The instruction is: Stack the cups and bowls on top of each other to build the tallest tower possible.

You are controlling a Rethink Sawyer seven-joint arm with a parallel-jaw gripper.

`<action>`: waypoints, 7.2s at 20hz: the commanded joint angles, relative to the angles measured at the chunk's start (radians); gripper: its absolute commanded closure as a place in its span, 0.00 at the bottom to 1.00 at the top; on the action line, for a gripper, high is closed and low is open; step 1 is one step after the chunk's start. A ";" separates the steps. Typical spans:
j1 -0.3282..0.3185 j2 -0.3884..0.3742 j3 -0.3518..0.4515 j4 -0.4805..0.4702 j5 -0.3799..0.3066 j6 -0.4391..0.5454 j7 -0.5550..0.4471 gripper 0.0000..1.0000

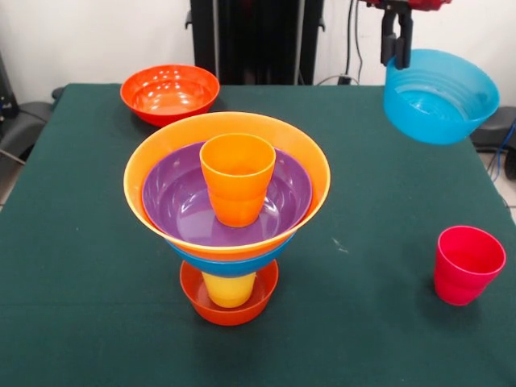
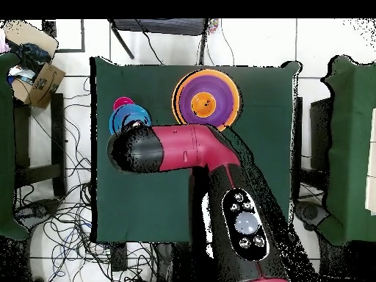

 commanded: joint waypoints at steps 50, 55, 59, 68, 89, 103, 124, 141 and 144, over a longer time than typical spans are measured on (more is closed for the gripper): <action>-0.353 0.111 0.311 -0.090 -0.099 0.043 -0.241 1.00; -0.364 0.114 0.310 -0.093 -0.121 0.045 -0.248 1.00; -0.382 0.121 0.317 -0.083 -0.139 0.036 -0.254 1.00; -0.427 0.132 0.351 -0.076 -0.158 0.040 -0.267 1.00; -0.472 0.159 0.372 -0.058 -0.220 0.038 -0.266 1.00; -0.508 0.163 0.414 -0.063 -0.226 0.064 -0.278 1.00; -0.525 0.148 0.417 -0.051 -0.248 0.111 -0.295 1.00; -0.536 0.102 0.420 -0.106 -0.249 0.252 -0.329 1.00; -0.537 0.102 0.421 -0.103 -0.257 0.248 -0.323 1.00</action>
